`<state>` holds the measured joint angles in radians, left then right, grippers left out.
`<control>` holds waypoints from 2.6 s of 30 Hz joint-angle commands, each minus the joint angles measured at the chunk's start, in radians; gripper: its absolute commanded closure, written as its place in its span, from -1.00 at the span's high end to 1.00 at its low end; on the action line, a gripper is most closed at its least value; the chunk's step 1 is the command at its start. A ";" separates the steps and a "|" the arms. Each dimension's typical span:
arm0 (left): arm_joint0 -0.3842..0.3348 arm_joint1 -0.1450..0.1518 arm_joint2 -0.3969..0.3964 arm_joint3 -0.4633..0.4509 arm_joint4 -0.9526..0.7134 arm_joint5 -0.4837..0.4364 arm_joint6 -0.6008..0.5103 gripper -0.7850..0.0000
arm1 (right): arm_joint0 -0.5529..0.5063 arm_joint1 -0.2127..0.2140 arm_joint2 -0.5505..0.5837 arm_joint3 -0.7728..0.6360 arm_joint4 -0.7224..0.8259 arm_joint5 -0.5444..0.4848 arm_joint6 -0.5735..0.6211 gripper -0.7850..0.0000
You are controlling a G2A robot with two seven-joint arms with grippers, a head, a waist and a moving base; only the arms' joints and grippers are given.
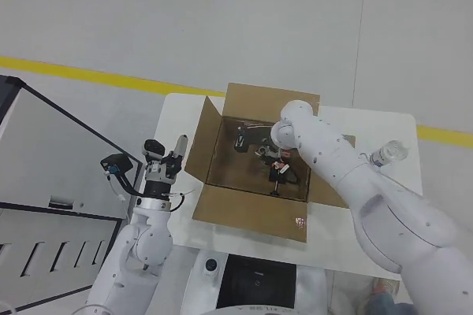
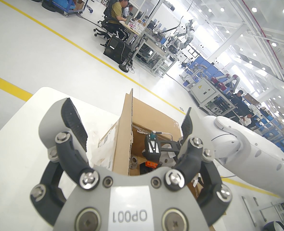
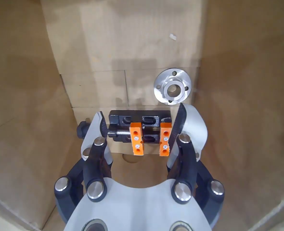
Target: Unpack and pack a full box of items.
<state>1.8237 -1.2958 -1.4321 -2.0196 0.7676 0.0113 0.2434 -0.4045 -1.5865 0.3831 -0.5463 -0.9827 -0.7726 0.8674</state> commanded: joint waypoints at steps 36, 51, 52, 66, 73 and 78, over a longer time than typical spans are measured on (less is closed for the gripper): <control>0.000 0.000 0.000 0.000 0.000 0.000 0.000 1.00 | 0.009 -0.075 -0.051 0.139 -0.105 -0.006 -0.229 1.00; 0.000 0.000 0.000 0.000 0.000 0.000 0.000 1.00 | -0.021 -0.052 -0.046 0.125 -0.157 -0.009 -0.227 0.52; 0.000 0.000 0.000 0.000 0.000 0.000 0.000 1.00 | -0.020 -0.050 -0.043 0.128 -0.156 -0.012 -0.230 0.54; 0.000 0.000 0.000 0.000 0.000 0.000 0.000 1.00 | -0.022 -0.038 -0.032 0.117 -0.211 -0.015 -0.282 0.64; 0.000 0.000 0.000 0.000 0.000 0.000 0.000 1.00 | -0.032 -0.045 -0.038 0.138 -0.248 0.005 -0.312 0.59; 0.000 0.000 0.000 0.000 0.000 0.000 0.000 1.00 | -0.035 -0.053 -0.040 0.169 -0.268 0.011 -0.357 0.55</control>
<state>1.8236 -1.2958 -1.4321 -2.0197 0.7676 0.0113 0.2434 -0.4394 -1.6376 0.3428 -0.3821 -1.2493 -0.7618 0.5165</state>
